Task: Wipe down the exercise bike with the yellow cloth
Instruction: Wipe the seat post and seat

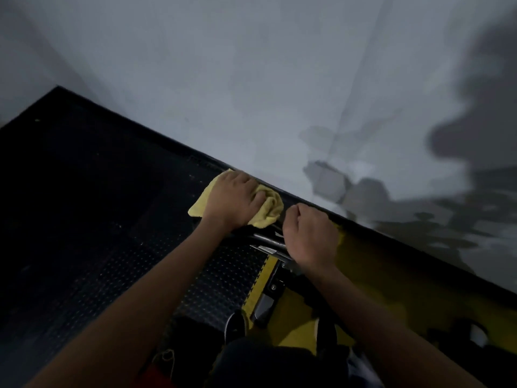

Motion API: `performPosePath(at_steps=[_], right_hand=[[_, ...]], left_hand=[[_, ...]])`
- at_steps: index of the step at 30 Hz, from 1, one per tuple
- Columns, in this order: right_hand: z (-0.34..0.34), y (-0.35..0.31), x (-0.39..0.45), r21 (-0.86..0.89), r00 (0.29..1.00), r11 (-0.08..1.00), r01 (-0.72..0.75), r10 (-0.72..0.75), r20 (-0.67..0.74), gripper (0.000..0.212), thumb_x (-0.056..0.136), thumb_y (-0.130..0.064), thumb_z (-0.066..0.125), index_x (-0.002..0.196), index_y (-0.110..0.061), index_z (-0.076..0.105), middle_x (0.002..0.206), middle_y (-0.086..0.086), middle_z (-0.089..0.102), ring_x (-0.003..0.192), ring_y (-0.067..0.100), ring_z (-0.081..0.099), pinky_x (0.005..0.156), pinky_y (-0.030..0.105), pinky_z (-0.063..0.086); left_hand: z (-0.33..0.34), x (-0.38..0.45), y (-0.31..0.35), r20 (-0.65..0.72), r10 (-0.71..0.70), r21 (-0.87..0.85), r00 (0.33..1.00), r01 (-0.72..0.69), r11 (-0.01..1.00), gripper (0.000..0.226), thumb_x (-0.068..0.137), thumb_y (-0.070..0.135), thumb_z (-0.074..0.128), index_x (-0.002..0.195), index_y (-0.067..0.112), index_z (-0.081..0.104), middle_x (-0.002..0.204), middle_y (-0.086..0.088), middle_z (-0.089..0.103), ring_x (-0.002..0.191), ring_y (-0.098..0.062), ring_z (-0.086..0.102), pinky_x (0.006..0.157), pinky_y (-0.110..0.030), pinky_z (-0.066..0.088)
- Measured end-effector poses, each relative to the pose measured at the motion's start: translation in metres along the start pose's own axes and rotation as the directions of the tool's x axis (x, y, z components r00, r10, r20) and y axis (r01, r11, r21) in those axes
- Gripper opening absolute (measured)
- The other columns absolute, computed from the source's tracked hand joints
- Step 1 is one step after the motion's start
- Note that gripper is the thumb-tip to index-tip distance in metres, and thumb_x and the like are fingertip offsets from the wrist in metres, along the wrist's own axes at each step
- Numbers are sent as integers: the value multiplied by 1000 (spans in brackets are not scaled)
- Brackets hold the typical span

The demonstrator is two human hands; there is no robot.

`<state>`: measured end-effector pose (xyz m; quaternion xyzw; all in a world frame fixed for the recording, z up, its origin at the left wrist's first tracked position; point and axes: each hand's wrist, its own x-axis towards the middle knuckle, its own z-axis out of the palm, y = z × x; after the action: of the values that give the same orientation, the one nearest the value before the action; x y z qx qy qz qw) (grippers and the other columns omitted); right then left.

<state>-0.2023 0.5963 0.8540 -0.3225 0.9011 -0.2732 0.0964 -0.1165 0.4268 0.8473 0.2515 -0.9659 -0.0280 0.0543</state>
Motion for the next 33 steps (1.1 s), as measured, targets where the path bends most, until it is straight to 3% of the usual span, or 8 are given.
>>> performPosePath(at_steps=[5, 9, 14, 18, 22, 27, 30, 33], right_hand=[[-2, -5, -6, 29, 981, 981, -190, 191, -26, 33, 102, -30, 39, 75, -16, 52, 67, 0, 48, 66, 27, 47, 59, 33, 31], [4, -15, -10, 86, 966, 978, -191, 203, -159, 30, 101, -21, 36, 82, -9, 55, 75, 10, 57, 68, 34, 59, 55, 37, 45], [5, -11, -6, 143, 989, 985, -91, 106, -102, 30, 101, -33, 36, 104, -14, 59, 98, 7, 64, 85, 28, 59, 73, 39, 48], [7, -5, -6, -30, 994, 998, 58, -61, -92, 35, 96, -29, 43, 120, -16, 67, 118, 4, 62, 105, 26, 52, 89, 34, 35], [-6, -20, 2, -14, 979, 981, 192, -192, -62, 31, 86, -24, 46, 101, -20, 73, 100, -3, 65, 96, 20, 57, 88, 27, 26], [14, -62, 4, -103, 957, 958, 266, -249, 151, 52, 93, -50, 42, 130, -19, 61, 116, 1, 64, 101, 23, 59, 89, 36, 41], [35, -59, -12, -265, 955, 919, 291, -261, 144, 53, 98, -54, 44, 131, -18, 64, 113, 6, 66, 89, 26, 61, 76, 38, 44], [31, -41, -23, -320, 941, 885, 338, -315, 123, 51, 103, -52, 42, 135, -18, 63, 110, 8, 67, 85, 30, 61, 72, 40, 44]], left_hand=[[-3, 10, 22, 105, 184, 43, 977, -189, 981, 61, 91, 45, 22, 62, 15, 66, 67, -3, 66, 72, -24, 61, 67, -34, 38], [-2, 5, 34, 86, 271, 22, 959, -274, 962, 57, 97, 42, 32, 61, 13, 64, 60, -7, 62, 60, -27, 57, 59, -32, 26], [2, -7, 18, -21, 510, -91, 860, -510, 855, 29, 100, 24, 40, 90, 11, 65, 68, -6, 62, 62, -30, 56, 59, -38, 43], [1, -24, 6, 28, 271, -428, 962, -234, 873, 46, 101, 40, 35, 116, 9, 66, 110, -6, 66, 105, -24, 56, 94, -38, 40], [-32, -23, -1, 54, 17, -689, 998, 25, 724, 27, 96, 20, 54, 116, 12, 69, 104, -1, 71, 93, -13, 63, 84, -27, 49], [-51, -6, -28, 64, -240, -660, 969, 221, 718, 22, 92, 10, 54, 110, 11, 67, 71, 4, 64, 58, -10, 57, 52, -10, 41], [-46, -2, -38, 66, -325, -601, 943, 298, 742, 16, 92, 18, 58, 105, 15, 67, 78, 3, 68, 63, -12, 63, 57, -23, 52], [-34, -3, -37, -18, -275, -524, 961, 225, 821, 13, 93, 25, 60, 100, 18, 69, 92, 3, 65, 74, -9, 59, 65, -29, 53]])
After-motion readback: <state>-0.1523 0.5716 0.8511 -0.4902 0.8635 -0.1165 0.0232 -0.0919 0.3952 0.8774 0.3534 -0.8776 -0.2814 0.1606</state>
